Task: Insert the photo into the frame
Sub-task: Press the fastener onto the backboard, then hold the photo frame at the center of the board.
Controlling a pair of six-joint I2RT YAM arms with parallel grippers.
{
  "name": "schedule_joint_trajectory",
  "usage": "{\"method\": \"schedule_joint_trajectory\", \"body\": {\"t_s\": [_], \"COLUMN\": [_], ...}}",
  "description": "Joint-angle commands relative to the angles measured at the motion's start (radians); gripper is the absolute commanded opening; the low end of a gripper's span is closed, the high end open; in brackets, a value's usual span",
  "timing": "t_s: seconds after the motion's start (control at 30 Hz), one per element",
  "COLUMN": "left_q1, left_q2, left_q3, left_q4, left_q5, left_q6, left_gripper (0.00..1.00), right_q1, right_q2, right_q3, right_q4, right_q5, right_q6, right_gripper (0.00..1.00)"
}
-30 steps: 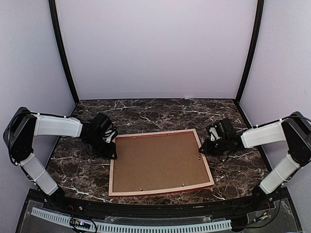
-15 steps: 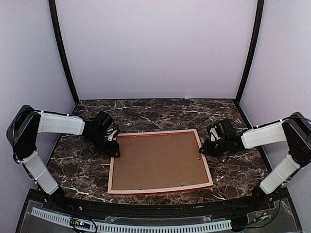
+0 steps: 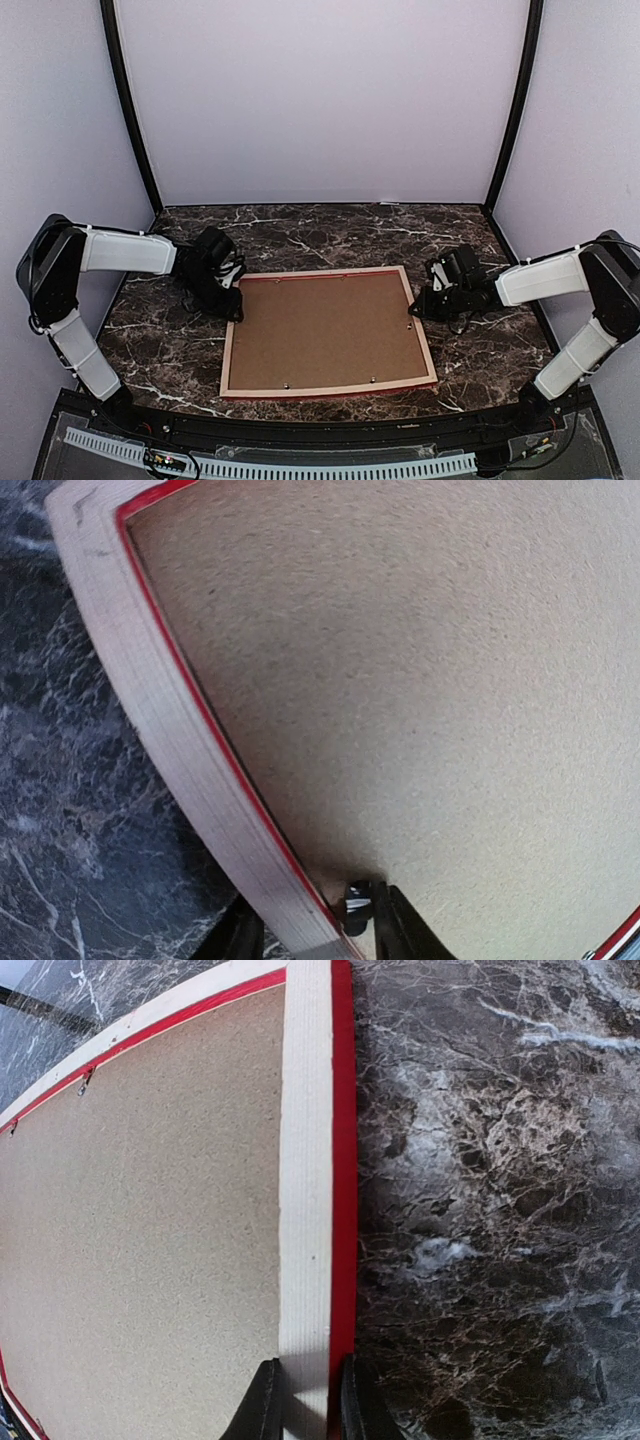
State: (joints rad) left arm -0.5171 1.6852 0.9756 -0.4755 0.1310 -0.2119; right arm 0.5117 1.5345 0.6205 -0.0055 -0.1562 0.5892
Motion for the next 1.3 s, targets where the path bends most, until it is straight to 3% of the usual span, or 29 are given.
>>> {"method": "schedule_joint_trajectory", "body": {"t_s": [0.0, 0.1, 0.2, 0.3, 0.4, 0.57, 0.8, 1.03, 1.27], "left_q1": [-0.005, -0.005, -0.004, 0.004, 0.005, 0.006, 0.009, 0.009, 0.009], "left_q2": [0.003, 0.005, 0.001, -0.006, -0.010, -0.026, -0.044, -0.059, -0.087], "left_q3": [0.016, 0.001, -0.030, -0.064, -0.062, -0.027, -0.004, -0.024, -0.057], "left_q4": [0.009, 0.024, 0.049, 0.103, 0.105, 0.074, 0.059, 0.035, 0.000], "left_q5": [-0.002, -0.005, 0.013, 0.056, 0.064, 0.044, 0.063, 0.063, 0.017], "left_q6": [0.018, 0.020, 0.000, -0.026, -0.036, -0.025, -0.032, -0.057, -0.093], "left_gripper": [0.31, 0.22, 0.05, 0.02, 0.11, 0.39, 0.55, 0.56, 0.42], "right_q1": [0.039, 0.039, 0.039, 0.038, 0.039, 0.039, 0.039, 0.039, 0.039], "right_q2": [0.075, 0.074, 0.075, 0.076, 0.075, 0.085, 0.076, 0.054, 0.042], "right_q3": [-0.060, -0.065, -0.066, -0.066, -0.065, -0.068, -0.061, -0.037, -0.013], "right_q4": [-0.147, -0.145, -0.141, -0.141, -0.142, -0.133, -0.149, -0.186, -0.222], "right_q5": [-0.092, -0.089, -0.091, -0.091, -0.092, -0.095, -0.086, -0.067, -0.053], "right_q6": [0.023, 0.025, 0.025, 0.025, 0.023, 0.023, 0.021, 0.022, 0.024], "right_gripper": [0.00, 0.00, 0.00, 0.00, 0.00, 0.00, 0.00, 0.00, 0.00]}}
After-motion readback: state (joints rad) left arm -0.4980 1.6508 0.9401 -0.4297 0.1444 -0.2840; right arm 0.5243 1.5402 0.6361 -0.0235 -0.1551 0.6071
